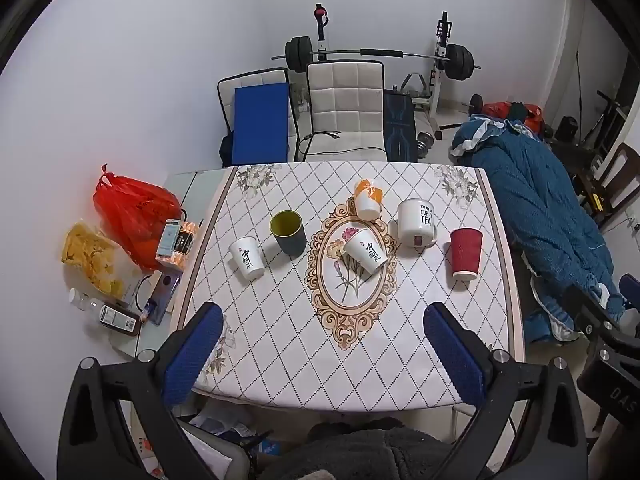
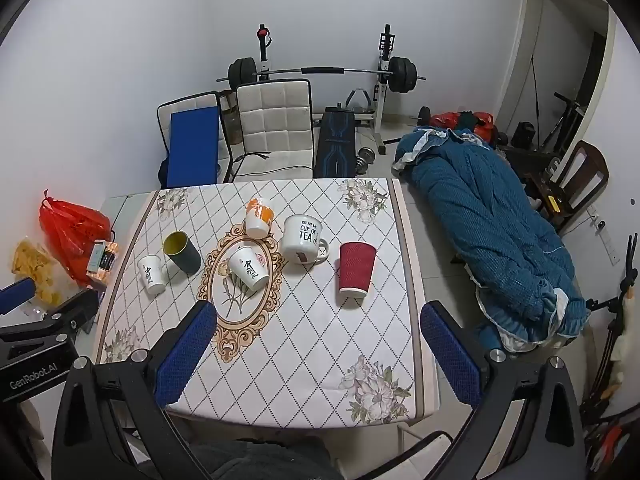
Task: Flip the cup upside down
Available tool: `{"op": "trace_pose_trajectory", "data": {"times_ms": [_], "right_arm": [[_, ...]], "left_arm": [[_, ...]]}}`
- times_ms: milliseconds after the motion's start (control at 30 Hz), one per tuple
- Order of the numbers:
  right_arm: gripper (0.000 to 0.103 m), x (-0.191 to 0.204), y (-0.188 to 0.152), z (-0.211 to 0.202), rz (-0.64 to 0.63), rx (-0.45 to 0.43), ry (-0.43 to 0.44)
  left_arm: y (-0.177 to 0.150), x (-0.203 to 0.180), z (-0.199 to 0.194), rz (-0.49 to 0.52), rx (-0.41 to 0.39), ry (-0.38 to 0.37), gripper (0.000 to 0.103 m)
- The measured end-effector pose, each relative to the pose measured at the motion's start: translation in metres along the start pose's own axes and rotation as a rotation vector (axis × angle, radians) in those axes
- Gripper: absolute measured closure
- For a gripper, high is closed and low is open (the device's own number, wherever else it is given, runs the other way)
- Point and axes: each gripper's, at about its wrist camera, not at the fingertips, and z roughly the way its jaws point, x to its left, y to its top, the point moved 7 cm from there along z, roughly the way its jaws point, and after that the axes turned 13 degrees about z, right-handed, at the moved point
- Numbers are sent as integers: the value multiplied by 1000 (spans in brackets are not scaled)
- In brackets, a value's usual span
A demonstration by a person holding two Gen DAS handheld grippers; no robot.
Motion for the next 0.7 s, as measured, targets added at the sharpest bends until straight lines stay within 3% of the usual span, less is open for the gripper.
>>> {"op": "trace_pose_trajectory", "data": {"times_ms": [700], "right_arm": [[0, -1, -1, -4, 8, -4, 13]], "left_arm": [[6, 0, -10, -16, -17, -19, 0]]}}
